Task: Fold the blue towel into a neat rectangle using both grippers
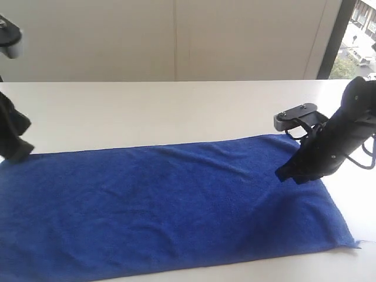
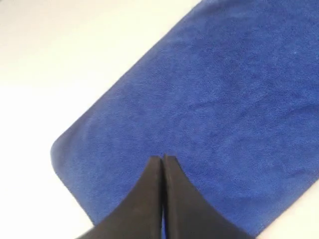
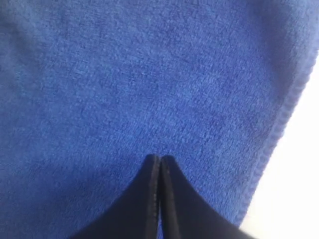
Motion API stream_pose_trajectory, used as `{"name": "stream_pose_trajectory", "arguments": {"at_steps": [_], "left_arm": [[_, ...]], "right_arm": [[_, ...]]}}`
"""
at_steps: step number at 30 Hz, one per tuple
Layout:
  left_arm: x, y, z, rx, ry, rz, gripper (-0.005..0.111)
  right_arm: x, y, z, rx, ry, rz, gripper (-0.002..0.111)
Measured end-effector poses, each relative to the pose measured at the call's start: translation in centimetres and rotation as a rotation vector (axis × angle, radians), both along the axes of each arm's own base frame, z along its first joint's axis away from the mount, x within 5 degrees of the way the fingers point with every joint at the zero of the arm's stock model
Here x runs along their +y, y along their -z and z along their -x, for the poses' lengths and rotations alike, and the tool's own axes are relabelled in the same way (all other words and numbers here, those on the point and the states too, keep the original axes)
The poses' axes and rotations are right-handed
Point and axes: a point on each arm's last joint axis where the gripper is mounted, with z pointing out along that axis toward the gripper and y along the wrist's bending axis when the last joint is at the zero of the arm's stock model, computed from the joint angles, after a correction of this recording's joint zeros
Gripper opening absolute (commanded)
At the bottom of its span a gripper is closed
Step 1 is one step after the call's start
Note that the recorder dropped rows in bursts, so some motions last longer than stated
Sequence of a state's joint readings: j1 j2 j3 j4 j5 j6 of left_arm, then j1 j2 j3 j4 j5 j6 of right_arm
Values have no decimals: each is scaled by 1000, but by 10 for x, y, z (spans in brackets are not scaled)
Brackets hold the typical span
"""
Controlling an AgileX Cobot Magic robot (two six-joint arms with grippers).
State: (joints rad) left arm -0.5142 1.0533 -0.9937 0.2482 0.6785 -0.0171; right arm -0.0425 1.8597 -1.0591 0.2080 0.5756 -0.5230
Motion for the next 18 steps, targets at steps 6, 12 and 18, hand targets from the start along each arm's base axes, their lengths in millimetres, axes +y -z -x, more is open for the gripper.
{"name": "stream_pose_trajectory", "arguments": {"at_steps": [6,12,18], "left_arm": [[22,5,25,-72,-54,-22,0],[26,18,32,-112,-68,7,0],[26,17,31,-129,-68,21,0]], "right_arm": [[-1,1,-3,-52,30,8,0],[-5,2,-4,-58,45,42,0],[-7,15,-4,-21,59,59,0]]}}
